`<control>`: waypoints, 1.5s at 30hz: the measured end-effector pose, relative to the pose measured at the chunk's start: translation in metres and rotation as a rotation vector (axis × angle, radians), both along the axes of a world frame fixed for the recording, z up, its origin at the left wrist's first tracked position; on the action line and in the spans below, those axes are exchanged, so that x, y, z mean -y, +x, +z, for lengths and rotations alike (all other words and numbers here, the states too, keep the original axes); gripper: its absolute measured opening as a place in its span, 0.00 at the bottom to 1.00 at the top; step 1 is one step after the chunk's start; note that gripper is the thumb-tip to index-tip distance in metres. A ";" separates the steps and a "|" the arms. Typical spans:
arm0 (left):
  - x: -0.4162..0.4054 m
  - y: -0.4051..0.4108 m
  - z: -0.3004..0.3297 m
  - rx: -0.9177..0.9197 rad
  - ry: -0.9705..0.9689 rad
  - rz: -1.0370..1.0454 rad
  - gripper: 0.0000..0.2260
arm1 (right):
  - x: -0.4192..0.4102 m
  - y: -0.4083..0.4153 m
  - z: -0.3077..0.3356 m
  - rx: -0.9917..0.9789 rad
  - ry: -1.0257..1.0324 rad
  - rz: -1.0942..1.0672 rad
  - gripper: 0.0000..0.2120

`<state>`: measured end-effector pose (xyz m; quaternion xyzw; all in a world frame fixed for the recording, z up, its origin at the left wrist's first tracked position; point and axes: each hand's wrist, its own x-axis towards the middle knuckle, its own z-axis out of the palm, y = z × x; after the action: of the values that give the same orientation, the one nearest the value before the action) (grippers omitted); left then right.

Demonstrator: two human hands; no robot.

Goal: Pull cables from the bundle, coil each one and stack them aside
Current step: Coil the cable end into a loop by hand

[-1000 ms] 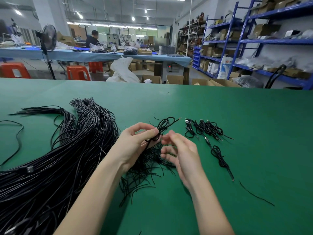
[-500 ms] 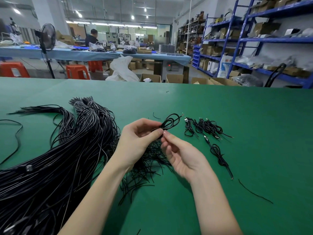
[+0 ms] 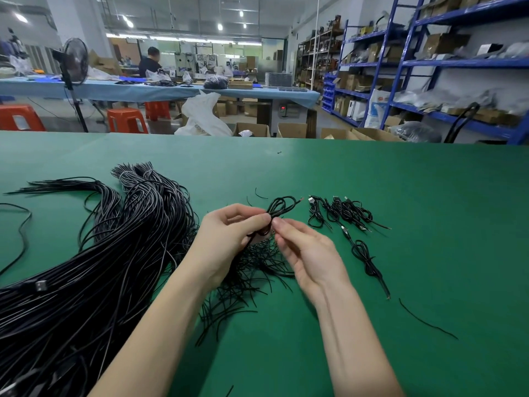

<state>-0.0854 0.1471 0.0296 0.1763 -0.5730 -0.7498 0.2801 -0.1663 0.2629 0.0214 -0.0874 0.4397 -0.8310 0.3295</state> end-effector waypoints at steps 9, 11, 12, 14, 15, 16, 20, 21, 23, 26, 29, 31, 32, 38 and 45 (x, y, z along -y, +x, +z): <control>0.008 0.009 0.002 0.092 0.431 -0.161 0.07 | -0.009 -0.012 -0.016 -1.468 0.231 -0.436 0.05; 0.009 0.007 -0.001 0.050 0.354 -0.145 0.08 | -0.008 -0.010 -0.019 -1.344 0.291 -0.392 0.05; 0.010 0.007 -0.002 0.024 0.307 -0.134 0.09 | -0.008 -0.008 -0.018 -1.182 0.313 -0.320 0.05; 0.010 0.006 -0.004 -0.029 0.230 -0.110 0.10 | -0.008 -0.004 -0.011 -0.681 0.254 -0.088 0.05; 0.010 0.006 -0.005 -0.049 0.195 -0.100 0.10 | -0.007 -0.003 -0.009 -0.447 0.223 0.006 0.07; 0.009 0.006 -0.006 -0.064 0.165 -0.092 0.11 | -0.006 -0.003 -0.008 -0.285 0.215 0.063 0.10; 0.007 0.004 -0.008 -0.073 0.031 -0.081 0.12 | -0.005 -0.005 -0.005 -0.049 0.167 0.158 0.09; 0.007 0.005 -0.009 -0.068 0.006 -0.091 0.12 | -0.005 -0.005 -0.005 -0.017 0.151 0.166 0.08; 0.006 0.005 -0.008 -0.061 -0.025 -0.113 0.13 | -0.006 -0.005 -0.003 0.015 0.146 0.185 0.08; 0.005 0.006 -0.008 -0.027 -0.091 -0.079 0.12 | -0.007 -0.007 -0.002 0.029 0.152 0.227 0.10; 0.005 0.006 -0.007 -0.009 -0.224 -0.023 0.06 | -0.010 -0.008 0.000 0.090 0.139 0.277 0.08; 0.004 0.007 -0.007 -0.007 -0.239 -0.032 0.06 | -0.011 -0.007 -0.001 0.168 0.095 0.282 0.08; 0.004 0.007 -0.007 -0.005 -0.236 -0.036 0.08 | -0.011 -0.007 -0.001 0.193 0.078 0.287 0.08; 0.003 0.005 -0.009 0.013 -0.210 -0.017 0.06 | -0.012 -0.004 0.001 0.234 0.023 0.308 0.08; 0.004 0.006 -0.003 0.078 -0.210 0.019 0.03 | -0.008 -0.004 -0.001 -0.144 0.117 0.149 0.03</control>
<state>-0.0789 0.1427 0.0270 0.1807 -0.6571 -0.6755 0.2816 -0.1698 0.2710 0.0204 -0.1598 0.5022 -0.7686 0.3625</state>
